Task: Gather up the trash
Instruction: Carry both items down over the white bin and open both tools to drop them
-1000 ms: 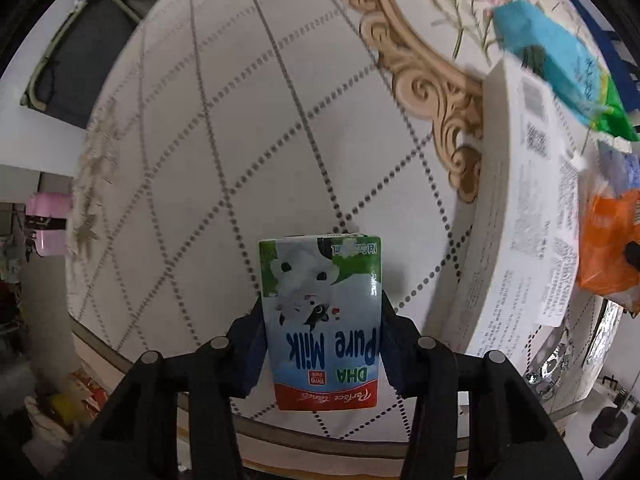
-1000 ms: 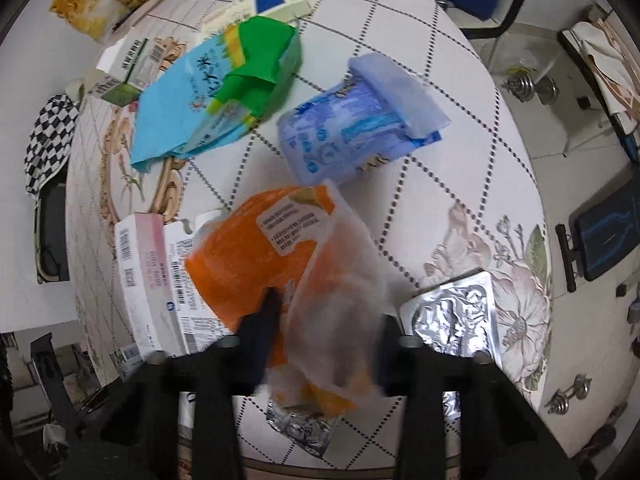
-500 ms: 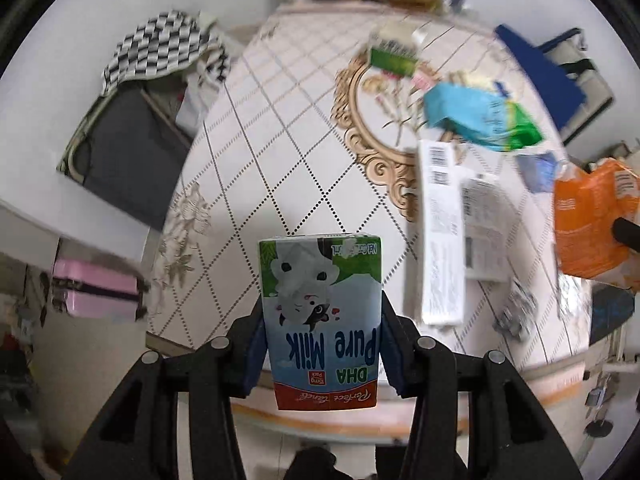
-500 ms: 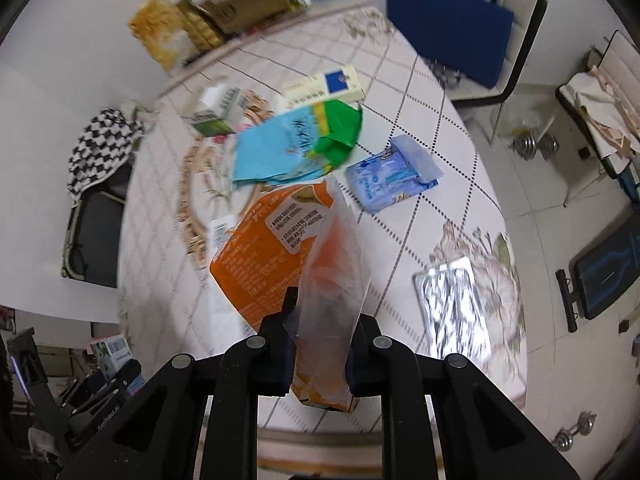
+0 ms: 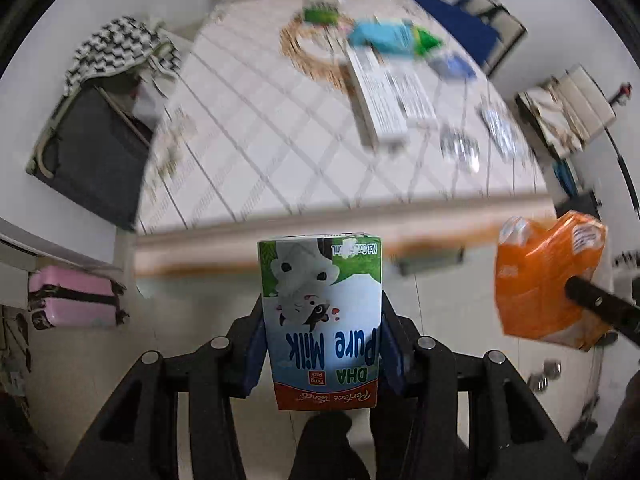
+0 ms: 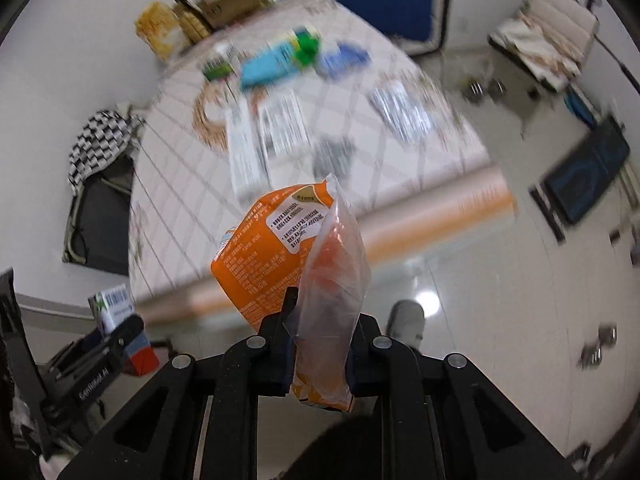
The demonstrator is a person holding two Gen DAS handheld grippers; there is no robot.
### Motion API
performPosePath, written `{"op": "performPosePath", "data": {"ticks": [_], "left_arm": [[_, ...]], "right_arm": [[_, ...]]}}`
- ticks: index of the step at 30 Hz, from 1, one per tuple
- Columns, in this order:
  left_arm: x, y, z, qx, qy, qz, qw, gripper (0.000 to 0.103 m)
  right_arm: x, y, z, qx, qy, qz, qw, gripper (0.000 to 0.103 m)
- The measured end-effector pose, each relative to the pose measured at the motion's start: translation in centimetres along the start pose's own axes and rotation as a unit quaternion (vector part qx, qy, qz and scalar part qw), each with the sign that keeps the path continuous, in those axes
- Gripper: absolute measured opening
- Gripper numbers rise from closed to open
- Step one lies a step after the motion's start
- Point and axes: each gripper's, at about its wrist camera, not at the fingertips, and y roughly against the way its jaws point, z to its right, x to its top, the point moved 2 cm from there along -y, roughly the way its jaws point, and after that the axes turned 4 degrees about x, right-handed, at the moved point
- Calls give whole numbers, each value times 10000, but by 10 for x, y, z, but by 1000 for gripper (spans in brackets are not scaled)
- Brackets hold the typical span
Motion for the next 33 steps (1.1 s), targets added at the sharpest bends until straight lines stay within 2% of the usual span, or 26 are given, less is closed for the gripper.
{"op": "performPosePath", "data": {"ticks": [4,8,12,16,20,22,24,26,28,29,31,33], "left_arm": [[-39,-43,10,-131,21,-494,9987,45],[-75,-118,16,-165,106,-992,9949,45],[-100,-211,15,-191,317,-1412,9893,45],[-119,-313,9,-373,615,-1789,9812,46],[-126,-383,-1,-611,907,-1910,9755,49],[-135,-405,-5,-678,991,-1885,9747,63],[-142,-424,-14,-663,1109,-1888,9735,86],[-146,-436,-20,-581,1137,-1947,9725,91],[-151,-436,-26,-430,1081,-1968,9735,93],[-152,-434,-27,-336,1044,-1918,9753,94],[-154,-426,-31,-121,995,-1781,9789,94],[-154,-412,-32,147,915,-1597,9828,94]], "right_arm": [[-56,-35,24,-177,-244,-501,9983,20],[-99,-93,50,-331,-391,-983,9938,20],[-136,-181,80,-414,-504,-1430,9876,20],[-168,-286,108,-345,-640,-1749,9819,20],[-190,-377,128,-224,-737,-1984,9771,20],[-198,-418,137,-189,-731,-2034,9762,20],[-205,-450,141,-117,-702,-2161,9738,21],[-212,-478,143,-8,-624,-2339,9703,28],[-215,-492,145,51,-526,-2395,9695,49],[-215,-496,146,115,-458,-2387,9699,55],[-214,-499,147,152,-349,-2349,9713,79],[-211,-497,143,76,-156,-2314,9727,93]]}}
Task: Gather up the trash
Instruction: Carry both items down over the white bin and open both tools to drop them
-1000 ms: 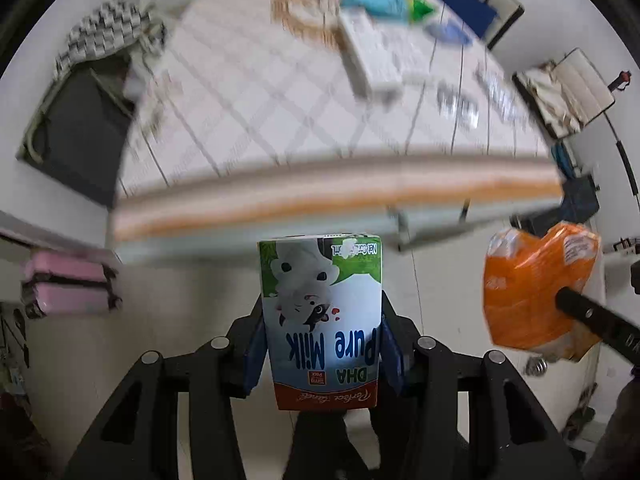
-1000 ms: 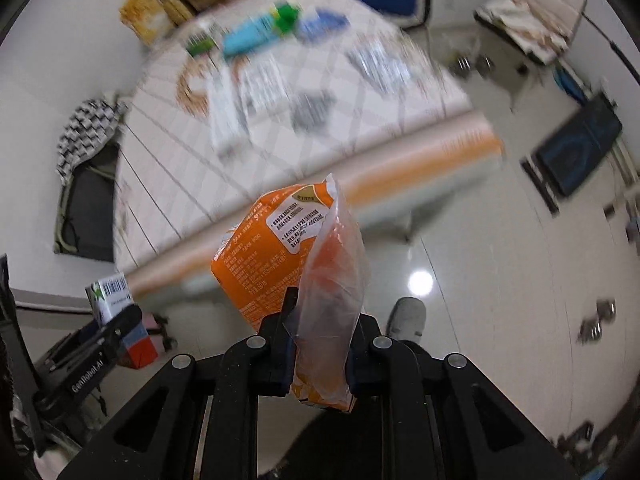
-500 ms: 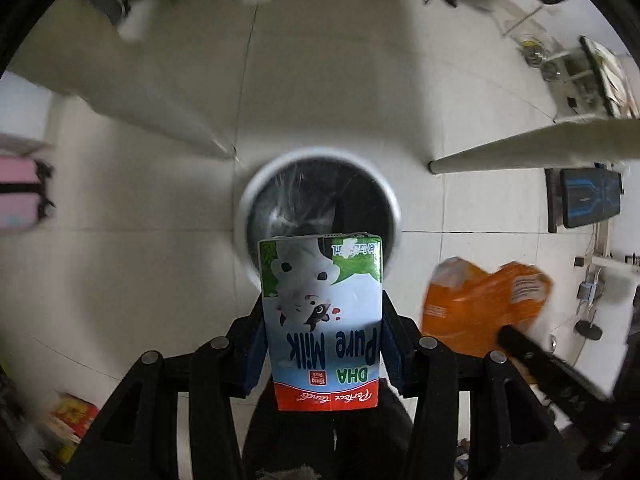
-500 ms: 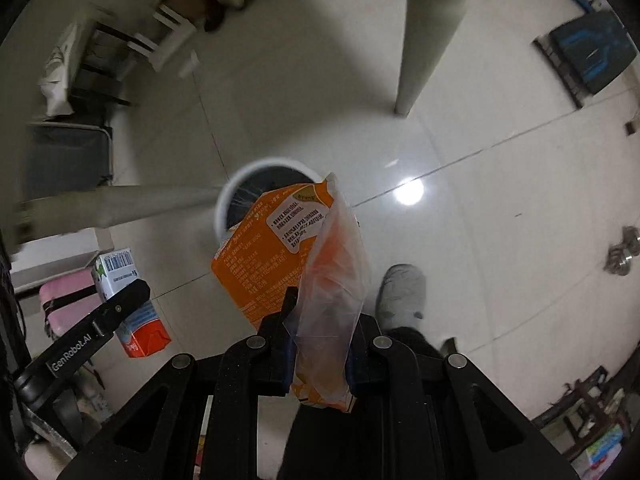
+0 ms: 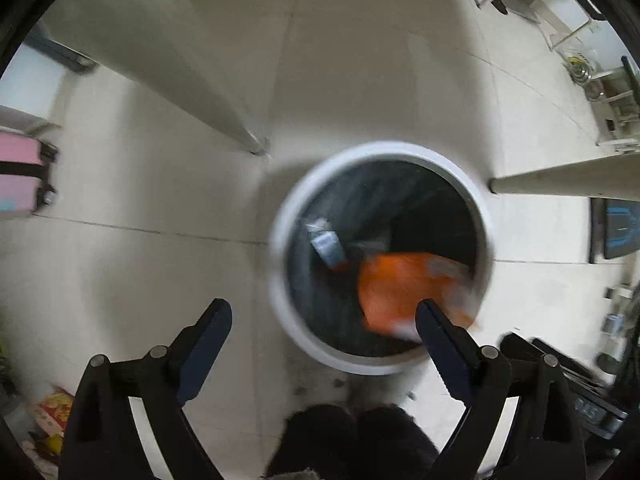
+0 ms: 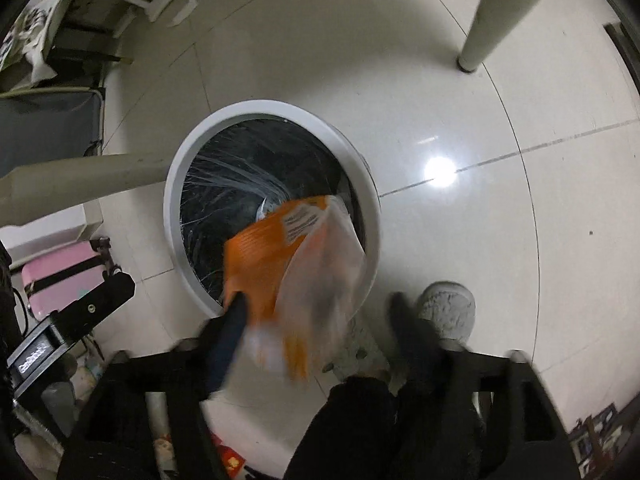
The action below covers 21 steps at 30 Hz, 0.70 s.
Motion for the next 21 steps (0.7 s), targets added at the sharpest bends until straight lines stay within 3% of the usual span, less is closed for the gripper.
{"op": "performPosePath", "data": {"ticks": [2,8,21], "left_arm": [[-5,18,-1,341,-116,183,9992,94],[-22,64,-1,396,-207,259,9987,94],[-56,171,-9,180,-219,654,9975,94]], "right_arm": [[-1,10,-2,-294,235,53,9993,97],[-10,46,-28,-1104,941,249,9891,100],[-52,173,-76,-1262,1097,632,9839,100]]}}
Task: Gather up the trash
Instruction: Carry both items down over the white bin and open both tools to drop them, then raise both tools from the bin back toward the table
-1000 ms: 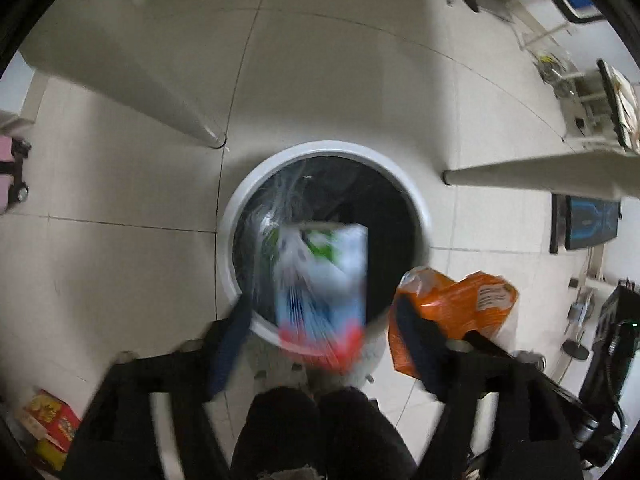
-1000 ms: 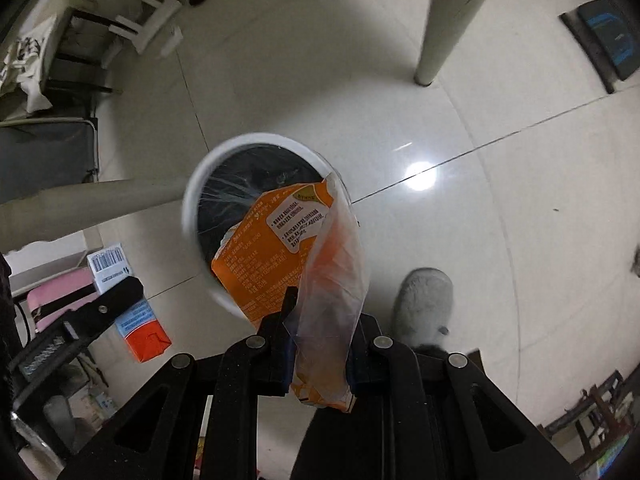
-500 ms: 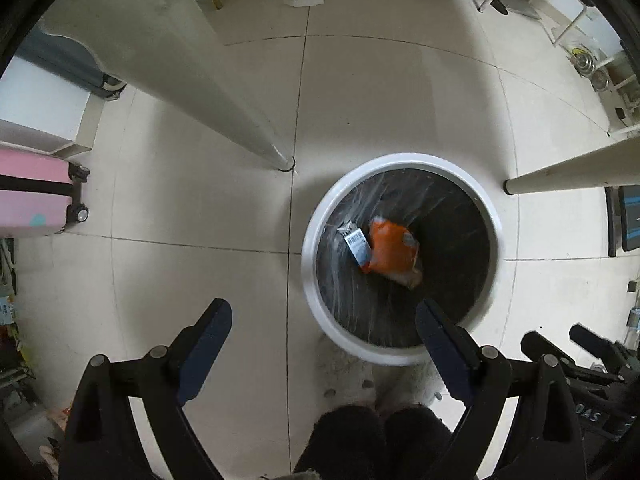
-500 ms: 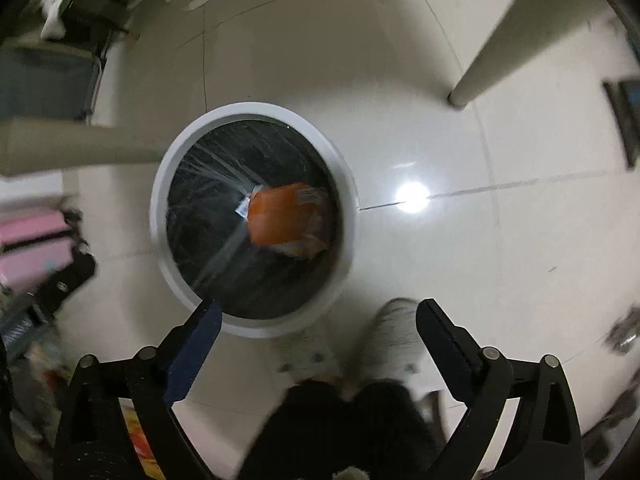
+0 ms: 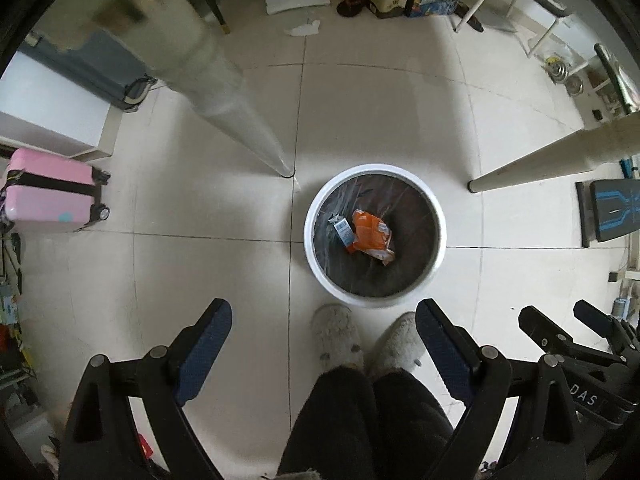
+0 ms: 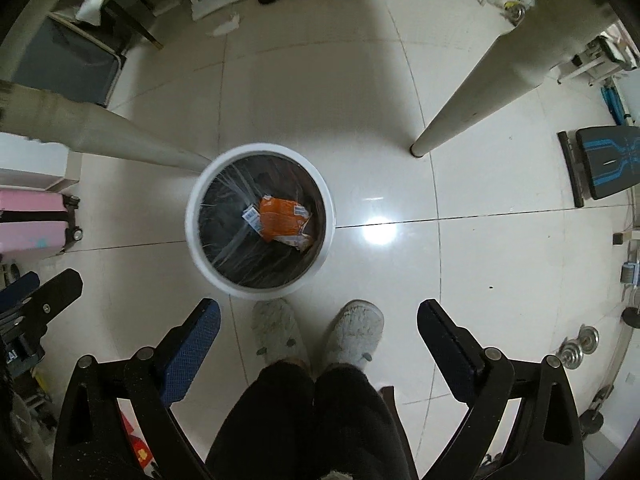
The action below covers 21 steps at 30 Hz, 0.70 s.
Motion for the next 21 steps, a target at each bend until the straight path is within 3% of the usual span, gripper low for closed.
{"op": "performPosePath", "data": {"ticks": [14,21], "left_arm": [[-21,161,-31,-172,-49,335,9993,94],[8,239,-40,-10,21,871,9962,94]], "right_arm": [[-32,206,-45,247,247,193,9992,100],[-19,296,-62,671,3,471,9966,100]]}}
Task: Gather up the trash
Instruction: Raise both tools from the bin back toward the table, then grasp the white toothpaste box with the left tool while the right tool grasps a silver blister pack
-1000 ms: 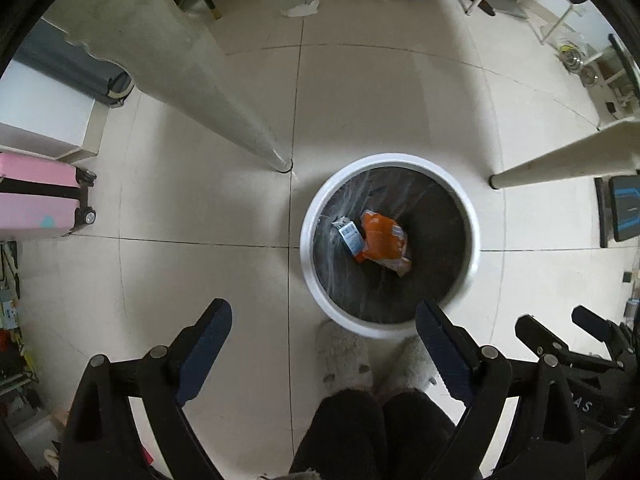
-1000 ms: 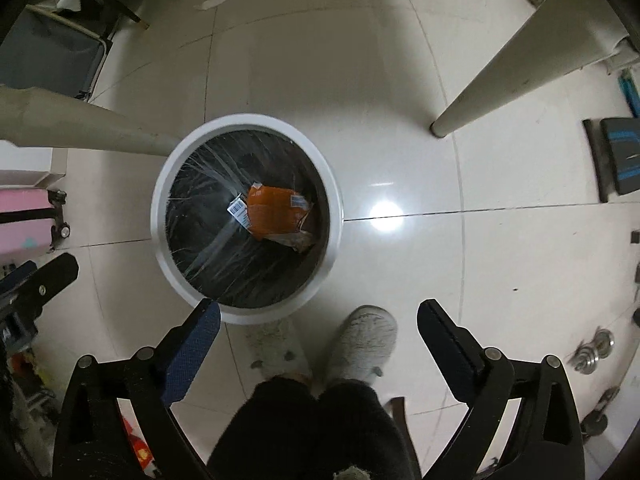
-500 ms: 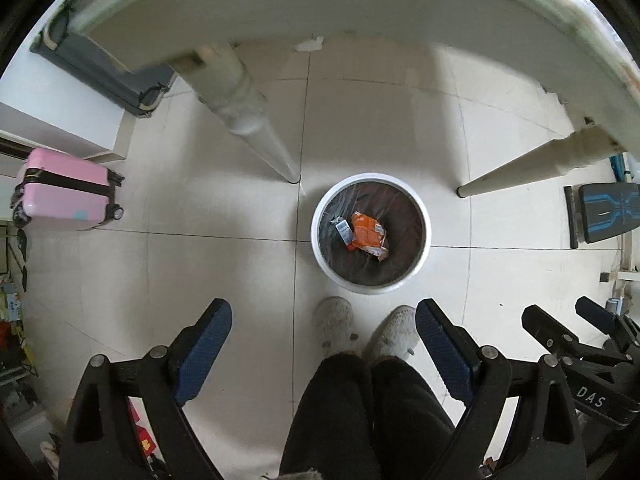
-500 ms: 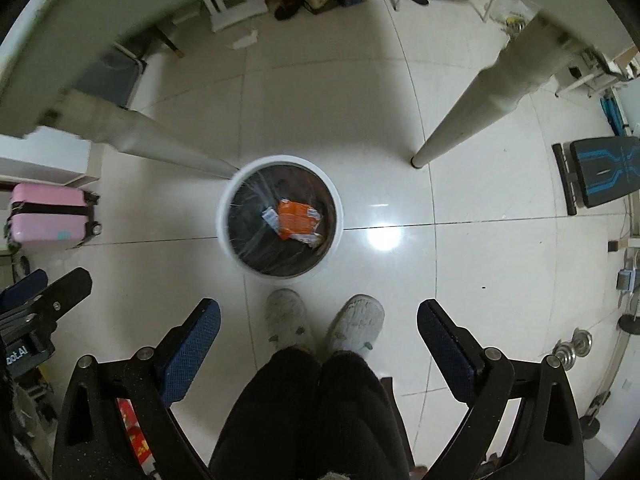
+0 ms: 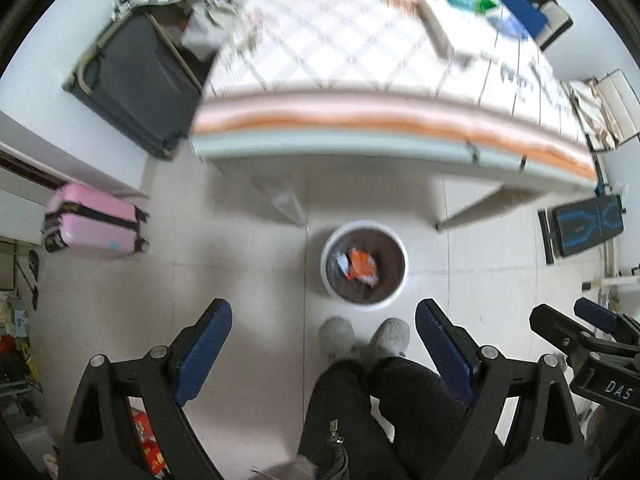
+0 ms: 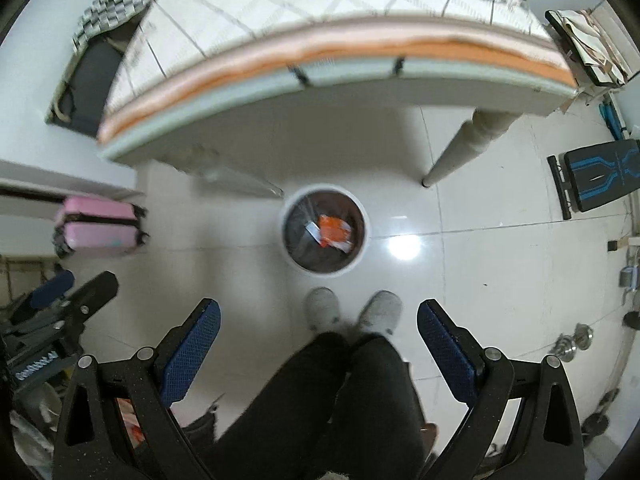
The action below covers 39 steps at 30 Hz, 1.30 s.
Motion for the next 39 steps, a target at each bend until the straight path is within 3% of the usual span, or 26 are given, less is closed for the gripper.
{"op": "performPosePath", "data": {"ticks": [3,6,8,10,16,20,24,26,28,30,31,33,34,36,37,39], "left_arm": [[29,21,2,19,85,330,9994,94],[68,34,12,274,64,711,9971,94],[97,35,21,362,38,765,9964,103],[126,35,31,311,47,759,9966,103],[220,2,90,214,-11,353,9991,103],[290,-52,141,199,-61,-147,9997,103],[334,-96,176,259,-266,-489,9981,102],[348,-115,186,237,-328,-609,9973,100],[357,-126,188,307,-356,-640,9968,74],[359,-132,186,19,-266,-697,9972,47],[359,-132,184,-123,-218,-714,9971,43],[357,-130,181,61,-288,-656,9974,43],[353,-128,178,133,-304,-625,9975,43],[338,-127,167,121,-298,-737,9968,43],[330,-126,161,145,-305,-768,9965,43],[315,-128,151,132,-298,-849,9959,44]], "right_arm": [[30,34,-3,161,-195,312,9992,100],[70,60,4,216,-343,602,9974,100],[106,76,18,141,-478,784,9957,100],[138,85,36,65,-615,905,9940,100],[243,70,116,-287,-1021,758,9915,100],[307,45,168,-522,-1206,573,9897,100],[355,8,208,-753,-1268,297,9886,100],[374,-12,219,-848,-1233,151,9886,100],[387,-27,225,-906,-1159,56,9891,100],[400,-43,228,-964,-1058,-35,9897,100],[403,-48,228,-973,-1014,-52,9901,100],[411,-59,228,-1158,-853,-32,9896,98],[413,-62,228,-1191,-792,18,9897,90],[414,-63,228,-1132,-802,118,9903,84],[413,-61,226,-1132,-789,172,9903,74],[407,-61,221,-1063,-816,95,9909,72]]}}
